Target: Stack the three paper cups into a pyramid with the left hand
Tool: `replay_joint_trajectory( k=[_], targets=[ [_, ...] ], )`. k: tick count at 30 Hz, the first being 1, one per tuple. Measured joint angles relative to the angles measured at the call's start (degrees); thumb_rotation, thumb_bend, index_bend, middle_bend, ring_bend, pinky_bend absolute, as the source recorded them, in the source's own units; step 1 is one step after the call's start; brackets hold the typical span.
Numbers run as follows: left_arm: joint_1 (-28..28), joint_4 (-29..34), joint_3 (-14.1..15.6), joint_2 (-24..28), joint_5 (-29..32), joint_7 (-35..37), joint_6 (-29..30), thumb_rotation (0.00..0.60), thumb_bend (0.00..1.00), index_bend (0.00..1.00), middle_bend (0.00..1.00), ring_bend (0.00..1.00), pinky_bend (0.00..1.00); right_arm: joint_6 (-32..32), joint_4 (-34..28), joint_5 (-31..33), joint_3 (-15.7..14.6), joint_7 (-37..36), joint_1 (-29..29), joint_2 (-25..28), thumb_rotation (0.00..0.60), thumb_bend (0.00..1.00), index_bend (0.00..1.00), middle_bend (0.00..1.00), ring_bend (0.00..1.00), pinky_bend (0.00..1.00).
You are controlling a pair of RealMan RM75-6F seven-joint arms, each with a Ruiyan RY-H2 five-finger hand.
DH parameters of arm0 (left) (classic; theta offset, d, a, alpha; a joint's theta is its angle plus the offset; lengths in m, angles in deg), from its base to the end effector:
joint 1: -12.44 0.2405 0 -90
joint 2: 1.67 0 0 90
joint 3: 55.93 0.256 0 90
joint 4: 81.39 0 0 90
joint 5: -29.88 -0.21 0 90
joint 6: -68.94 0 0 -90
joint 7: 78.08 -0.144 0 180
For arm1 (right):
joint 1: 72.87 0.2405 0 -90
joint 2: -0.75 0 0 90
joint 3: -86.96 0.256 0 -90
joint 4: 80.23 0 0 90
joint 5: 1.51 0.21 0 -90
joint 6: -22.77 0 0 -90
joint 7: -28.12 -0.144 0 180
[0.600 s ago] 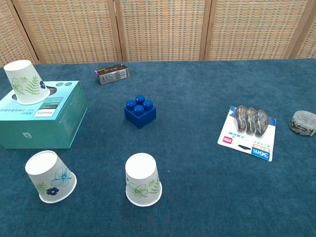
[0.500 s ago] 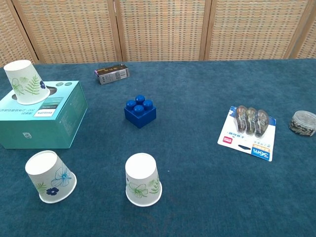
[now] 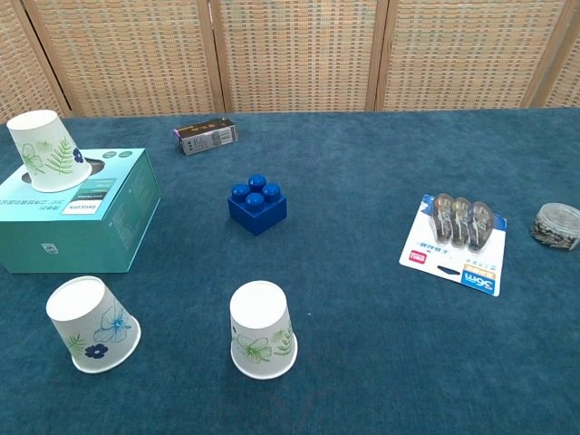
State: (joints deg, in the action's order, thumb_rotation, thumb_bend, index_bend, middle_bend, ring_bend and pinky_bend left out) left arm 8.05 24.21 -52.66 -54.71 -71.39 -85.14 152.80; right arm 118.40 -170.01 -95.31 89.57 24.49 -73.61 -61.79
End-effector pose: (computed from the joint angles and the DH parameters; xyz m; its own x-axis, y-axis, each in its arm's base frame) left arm -0.2546 0.1482 0.1682 0.4963 0.0986 0.8626 0.8488 -0.2641 -0.4581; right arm -0.3086 -0.1478 0.1866 0.3990 0.1335 0.9072 -0.9101 -0.0632 0.4096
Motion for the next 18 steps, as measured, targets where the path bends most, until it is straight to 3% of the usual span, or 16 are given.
replay_joint_trajectory(
  k=[7, 11, 18],
  targets=[
    [-9.99, 6.67, -2.80, -3.61, -0.04, -13.88, -17.71, 0.600, 0.00, 0.00, 0.00, 0.00, 0.01, -0.23, 0.14, 0.52, 0.12, -1.14, -0.06, 0.38, 0.600, 0.00, 0.00, 0.00, 0.00, 0.00],
    [-17.15, 7.54, -5.63, -10.27, 3.79, -20.85, -28.05, 0.600, 0.00, 0.00, 0.00, 0.01, 0.08, -0.33, 0.25, 0.66, 0.13, -1.56, -0.05, 0.49, 0.600, 0.00, 0.00, 0.00, 0.00, 0.00],
    [-24.11, 2.03, -8.69, -24.68, 6.60, -23.91, -31.69, 0.600, 0.00, 0.08, 0.08, 0.16, 0.23, -1.05, 0.41, 2.15, 0.59, -2.89, 0.06, 0.78, 0.600, 0.00, 0.00, 0.00, 0.00, 0.00]
  ],
)
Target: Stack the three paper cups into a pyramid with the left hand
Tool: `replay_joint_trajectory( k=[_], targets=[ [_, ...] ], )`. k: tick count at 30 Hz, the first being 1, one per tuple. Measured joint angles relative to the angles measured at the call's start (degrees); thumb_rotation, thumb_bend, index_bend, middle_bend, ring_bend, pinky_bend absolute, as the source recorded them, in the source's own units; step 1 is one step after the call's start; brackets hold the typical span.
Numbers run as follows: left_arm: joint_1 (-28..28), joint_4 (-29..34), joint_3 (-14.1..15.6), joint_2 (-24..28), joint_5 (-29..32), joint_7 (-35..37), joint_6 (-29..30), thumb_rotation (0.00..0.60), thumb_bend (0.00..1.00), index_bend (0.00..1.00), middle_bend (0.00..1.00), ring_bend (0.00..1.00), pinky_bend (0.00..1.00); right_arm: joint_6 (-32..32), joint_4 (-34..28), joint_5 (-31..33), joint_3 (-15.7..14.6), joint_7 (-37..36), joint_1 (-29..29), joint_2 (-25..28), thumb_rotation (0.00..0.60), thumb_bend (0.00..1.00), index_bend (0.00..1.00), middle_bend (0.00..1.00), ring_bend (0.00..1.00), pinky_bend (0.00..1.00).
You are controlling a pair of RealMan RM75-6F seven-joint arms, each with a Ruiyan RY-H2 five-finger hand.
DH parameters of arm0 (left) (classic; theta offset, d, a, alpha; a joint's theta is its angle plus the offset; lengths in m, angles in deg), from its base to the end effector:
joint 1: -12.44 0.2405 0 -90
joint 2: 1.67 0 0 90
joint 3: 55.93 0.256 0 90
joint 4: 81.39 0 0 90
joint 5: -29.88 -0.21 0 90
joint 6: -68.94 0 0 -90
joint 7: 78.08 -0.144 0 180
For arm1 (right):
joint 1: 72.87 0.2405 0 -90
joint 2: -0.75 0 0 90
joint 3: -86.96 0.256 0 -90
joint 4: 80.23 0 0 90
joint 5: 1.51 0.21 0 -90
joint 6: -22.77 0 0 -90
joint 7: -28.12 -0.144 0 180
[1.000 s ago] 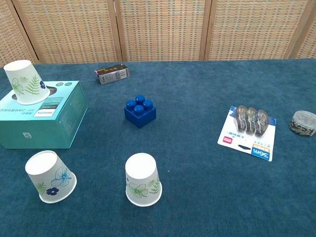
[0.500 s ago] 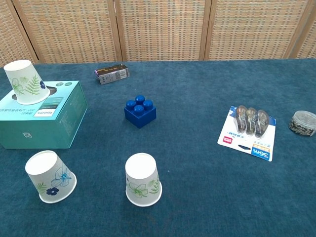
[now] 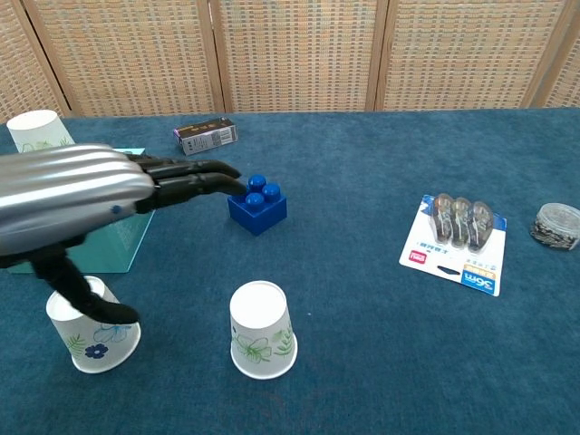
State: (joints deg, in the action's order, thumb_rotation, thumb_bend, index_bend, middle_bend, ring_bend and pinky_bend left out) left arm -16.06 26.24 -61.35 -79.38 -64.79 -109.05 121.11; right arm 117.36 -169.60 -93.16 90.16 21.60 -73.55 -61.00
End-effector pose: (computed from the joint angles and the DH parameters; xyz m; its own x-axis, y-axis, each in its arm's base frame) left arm -0.1185 0.2230 0.0105 0.6311 0.1162 0.7670 0.5754 -0.7332 -0.3624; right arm -0.3156 -0.1506 0.1932 0.3757 0.1270 0.9180 -0.9234 -0.0324 0.3824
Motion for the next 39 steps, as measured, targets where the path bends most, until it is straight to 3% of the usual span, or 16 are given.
replay_joint_trajectory(
  k=[4, 18, 22, 28, 39],
  targets=[
    [-2.91, -3.41, -0.71, -4.78, 2.05, -1.35, -1.82, 0.600, 0.00, 0.12, 0.14, 0.20, 0.26, -0.44, 0.27, 0.48, 0.18, -0.74, 0.11, 0.12, 0.600, 0.00, 0.00, 0.00, 0.00, 0.00],
    [-7.37, -5.44, -0.62, -11.10, 14.02, -13.96, -4.46, 0.600, 0.00, 0.26, 0.22, 0.26, 0.29, -0.71, 0.68, 1.51, 0.72, -3.85, 0.10, 1.02, 0.600, 0.00, 0.00, 0.00, 0.00, 0.00],
    [-7.90, -6.34, 0.27, -12.42, 14.29, -13.69, -3.71, 0.600, 0.01, 0.28, 0.24, 0.27, 0.30, -0.61, 0.68, 1.48, 0.74, -3.98, 0.06, 1.09, 0.600, 0.00, 0.00, 0.00, 0.00, 0.00],
    [-8.53, -7.79, 1.01, -14.24, 14.36, -13.37, -2.49, 0.600, 0.08, 0.39, 0.40, 0.39, 0.33, -0.66, 0.68, 1.51, 0.74, -4.18, 0.03, 1.14, 0.600, 0.00, 0.00, 0.00, 0.00, 0.00],
    [-9.53, -9.08, 1.92, -15.56, 14.76, -13.37, -0.09, 0.600, 0.11, 0.42, 0.43, 0.41, 0.33, -0.83, 0.76, 1.61, 0.79, -4.31, 0.07, 1.17, 0.600, 0.00, 0.00, 0.00, 0.00, 0.00]
  ],
)
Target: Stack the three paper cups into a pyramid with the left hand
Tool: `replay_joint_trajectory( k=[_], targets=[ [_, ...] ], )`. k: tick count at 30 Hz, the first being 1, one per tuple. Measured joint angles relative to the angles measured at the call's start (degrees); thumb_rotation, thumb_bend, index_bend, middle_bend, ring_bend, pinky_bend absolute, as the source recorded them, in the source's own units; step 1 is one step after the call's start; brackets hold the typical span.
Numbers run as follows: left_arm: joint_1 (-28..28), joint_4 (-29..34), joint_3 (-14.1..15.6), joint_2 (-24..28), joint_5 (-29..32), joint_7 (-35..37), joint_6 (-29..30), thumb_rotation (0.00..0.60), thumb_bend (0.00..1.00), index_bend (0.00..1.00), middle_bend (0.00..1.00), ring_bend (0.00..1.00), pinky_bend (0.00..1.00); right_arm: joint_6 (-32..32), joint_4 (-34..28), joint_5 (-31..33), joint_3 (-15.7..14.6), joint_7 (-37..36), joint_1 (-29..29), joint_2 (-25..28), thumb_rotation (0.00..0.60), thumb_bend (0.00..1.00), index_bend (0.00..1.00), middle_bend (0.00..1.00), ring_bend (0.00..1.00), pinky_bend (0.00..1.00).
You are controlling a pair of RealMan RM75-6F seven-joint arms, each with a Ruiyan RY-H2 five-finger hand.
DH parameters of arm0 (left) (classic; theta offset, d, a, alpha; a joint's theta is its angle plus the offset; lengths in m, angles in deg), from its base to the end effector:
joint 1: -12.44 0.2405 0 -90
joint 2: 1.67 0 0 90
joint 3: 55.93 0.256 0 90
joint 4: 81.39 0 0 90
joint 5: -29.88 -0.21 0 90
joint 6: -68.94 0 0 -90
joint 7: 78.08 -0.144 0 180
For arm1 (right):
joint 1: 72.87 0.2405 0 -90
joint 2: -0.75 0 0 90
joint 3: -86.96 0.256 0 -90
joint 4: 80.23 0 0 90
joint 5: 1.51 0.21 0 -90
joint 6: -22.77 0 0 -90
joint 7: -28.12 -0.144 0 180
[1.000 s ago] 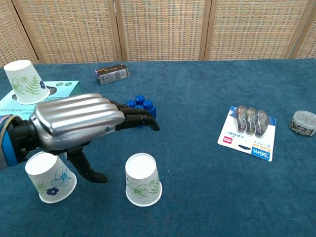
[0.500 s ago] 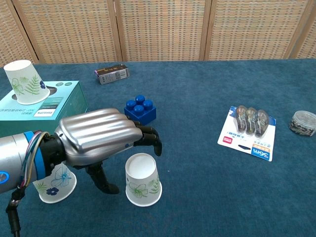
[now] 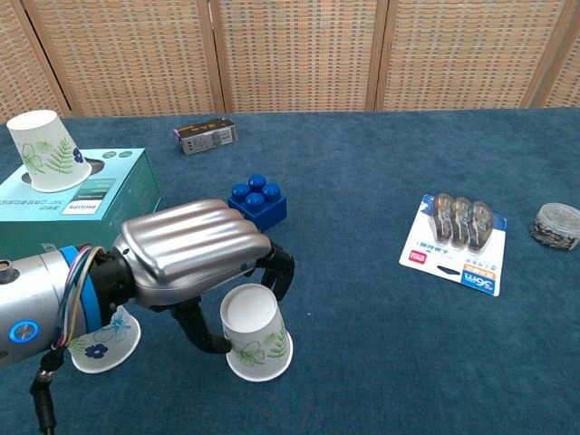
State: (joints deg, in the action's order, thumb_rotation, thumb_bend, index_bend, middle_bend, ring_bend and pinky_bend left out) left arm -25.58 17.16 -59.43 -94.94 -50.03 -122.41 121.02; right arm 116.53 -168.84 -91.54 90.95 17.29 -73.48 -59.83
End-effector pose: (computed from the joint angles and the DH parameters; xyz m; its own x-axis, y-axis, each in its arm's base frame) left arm -0.0889 0.2343 -0.0630 0.6955 0.1094 0.7101 0.5241 -0.7534 -0.3972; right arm -0.3222 -0.1539 0.2031 0.3386 0.1291 0.9320 -0.9392 -0.0142 0.3432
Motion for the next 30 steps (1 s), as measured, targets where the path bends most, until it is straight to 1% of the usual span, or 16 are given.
replay_joint_trajectory(
  k=[8, 15, 21, 30],
  targets=[
    [0.16, 0.93, 0.02, 1.55, 0.60, -0.09, 1.45, 0.600, 0.12, 0.43, 0.43, 0.41, 0.33, -0.05, -0.04, -0.17, -0.09, 0.24, 0.01, -0.08, 0.600, 0.00, 0.00, 0.00, 0.00, 0.00],
    [1.95, 5.23, 1.17, 8.44, 1.77, 1.52, 3.97, 0.600, 0.12, 0.43, 0.43, 0.41, 0.33, 0.34, -0.43, -0.74, -0.30, 0.46, -0.11, -0.01, 0.600, 0.00, 0.00, 0.00, 0.00, 0.00],
    [3.06, 6.21, 3.30, 12.52, 1.71, 4.06, 4.62, 0.600, 0.12, 0.43, 0.43, 0.41, 0.33, 1.03, -0.76, -1.23, -0.44, 0.32, -0.42, 0.19, 0.600, 0.00, 0.00, 0.00, 0.00, 0.00],
    [3.43, 6.21, 4.96, 14.02, 0.02, 5.91, 4.92, 0.600, 0.12, 0.43, 0.43, 0.41, 0.32, 0.87, -0.73, -1.07, -0.36, 0.37, -0.37, 0.18, 0.600, 0.00, 0.00, 0.00, 0.00, 0.00]
  ],
)
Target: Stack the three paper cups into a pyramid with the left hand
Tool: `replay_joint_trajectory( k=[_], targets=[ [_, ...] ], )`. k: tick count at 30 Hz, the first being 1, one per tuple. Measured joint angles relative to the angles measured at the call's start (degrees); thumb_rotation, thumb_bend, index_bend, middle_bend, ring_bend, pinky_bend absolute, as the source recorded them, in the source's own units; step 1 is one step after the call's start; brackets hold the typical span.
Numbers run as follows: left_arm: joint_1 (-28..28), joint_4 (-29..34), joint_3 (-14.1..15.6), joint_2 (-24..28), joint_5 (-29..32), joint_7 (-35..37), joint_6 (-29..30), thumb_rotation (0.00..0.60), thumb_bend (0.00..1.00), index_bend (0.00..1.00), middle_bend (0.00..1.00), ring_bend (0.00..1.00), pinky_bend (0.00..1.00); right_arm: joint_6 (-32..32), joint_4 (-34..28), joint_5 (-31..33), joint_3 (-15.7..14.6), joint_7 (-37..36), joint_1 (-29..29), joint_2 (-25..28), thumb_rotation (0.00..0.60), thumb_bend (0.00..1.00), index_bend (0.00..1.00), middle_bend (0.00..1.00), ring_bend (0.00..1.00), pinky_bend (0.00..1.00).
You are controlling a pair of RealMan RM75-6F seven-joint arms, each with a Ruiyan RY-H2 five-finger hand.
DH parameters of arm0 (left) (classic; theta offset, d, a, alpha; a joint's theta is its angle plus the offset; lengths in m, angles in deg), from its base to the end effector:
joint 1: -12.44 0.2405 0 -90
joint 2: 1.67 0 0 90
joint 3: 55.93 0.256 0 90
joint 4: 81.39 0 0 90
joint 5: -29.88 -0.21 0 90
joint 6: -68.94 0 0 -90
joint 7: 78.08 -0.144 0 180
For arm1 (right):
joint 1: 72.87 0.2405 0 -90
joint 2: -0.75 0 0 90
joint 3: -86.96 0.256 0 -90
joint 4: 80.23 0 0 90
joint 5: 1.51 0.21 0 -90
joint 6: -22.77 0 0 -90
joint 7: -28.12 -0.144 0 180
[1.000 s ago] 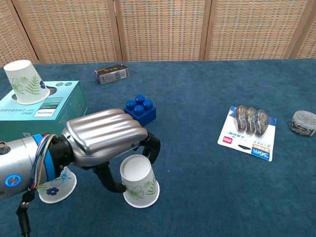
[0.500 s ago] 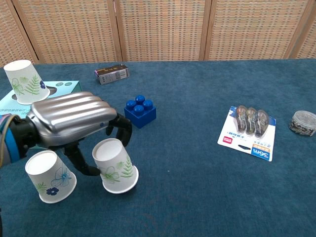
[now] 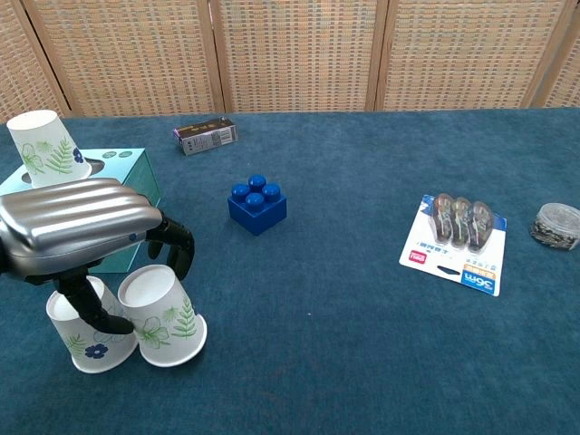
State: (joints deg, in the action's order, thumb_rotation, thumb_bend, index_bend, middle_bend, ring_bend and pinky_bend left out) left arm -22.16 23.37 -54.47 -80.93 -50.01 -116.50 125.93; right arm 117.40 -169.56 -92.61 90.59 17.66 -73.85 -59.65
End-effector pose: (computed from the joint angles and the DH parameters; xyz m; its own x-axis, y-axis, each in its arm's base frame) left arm -0.1449 0.2355 -0.0039 0.7124 0.1752 0.6795 0.5976 -0.6591 -0.4566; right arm -0.3181 -0.1504 0.2025 0.3350 0.1322 0.9329 -0.9395 -0.0281 0.3413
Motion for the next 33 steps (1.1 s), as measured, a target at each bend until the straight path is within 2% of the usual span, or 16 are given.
replay_joint_trajectory(
  k=[22, 23, 24, 25, 27, 28, 33],
  targets=[
    [0.83, -3.22, 2.07, -0.38, -1.87, 0.19, 0.85, 0.600, 0.12, 0.43, 0.41, 0.40, 0.28, 0.06, -0.18, -0.10, -0.02, 0.40, -0.04, -0.14, 0.600, 0.00, 0.00, 0.00, 0.00, 0.00],
    [0.82, -3.25, 2.07, -0.23, -1.82, 0.37, 0.79, 0.600, 0.12, 0.42, 0.38, 0.37, 0.27, 0.08, -0.20, -0.11, -0.03, 0.43, -0.06, -0.14, 0.600, 0.00, 0.00, 0.00, 0.00, 0.00],
    [0.80, -3.24, 2.09, 0.04, -1.71, 0.35, 0.66, 0.600, 0.12, 0.35, 0.28, 0.28, 0.24, 0.09, -0.22, -0.11, -0.03, 0.43, -0.06, -0.13, 0.600, 0.00, 0.00, 0.00, 0.00, 0.00],
    [0.78, -3.15, 2.12, 0.20, -1.55, 0.32, 0.48, 0.600, 0.12, 0.23, 0.16, 0.16, 0.19, 0.10, -0.22, -0.12, -0.04, 0.43, -0.08, -0.13, 0.600, 0.00, 0.00, 0.00, 0.00, 0.00],
    [0.66, -2.58, 2.21, 0.79, -0.94, 0.87, -0.26, 0.600, 0.12, 0.04, 0.01, 0.02, 0.10, 0.11, -0.27, -0.11, -0.04, 0.48, -0.09, -0.12, 0.600, 0.00, 0.00, 0.00, 0.00, 0.00],
    [0.59, -2.19, 2.21, 1.11, -0.73, 1.31, -0.53, 0.600, 0.12, 0.00, 0.00, 0.00, 0.07, 0.11, -0.29, -0.11, -0.04, 0.51, -0.10, -0.11, 0.600, 0.00, 0.00, 0.00, 0.00, 0.00],
    [0.49, -0.59, 2.38, 2.92, -1.67, 3.88, -0.63, 0.600, 0.12, 0.00, 0.00, 0.00, 0.05, 0.03, -0.36, -0.19, -0.10, 0.73, -0.08, -0.14, 0.600, 0.00, 0.00, 0.00, 0.00, 0.00]
  ],
)
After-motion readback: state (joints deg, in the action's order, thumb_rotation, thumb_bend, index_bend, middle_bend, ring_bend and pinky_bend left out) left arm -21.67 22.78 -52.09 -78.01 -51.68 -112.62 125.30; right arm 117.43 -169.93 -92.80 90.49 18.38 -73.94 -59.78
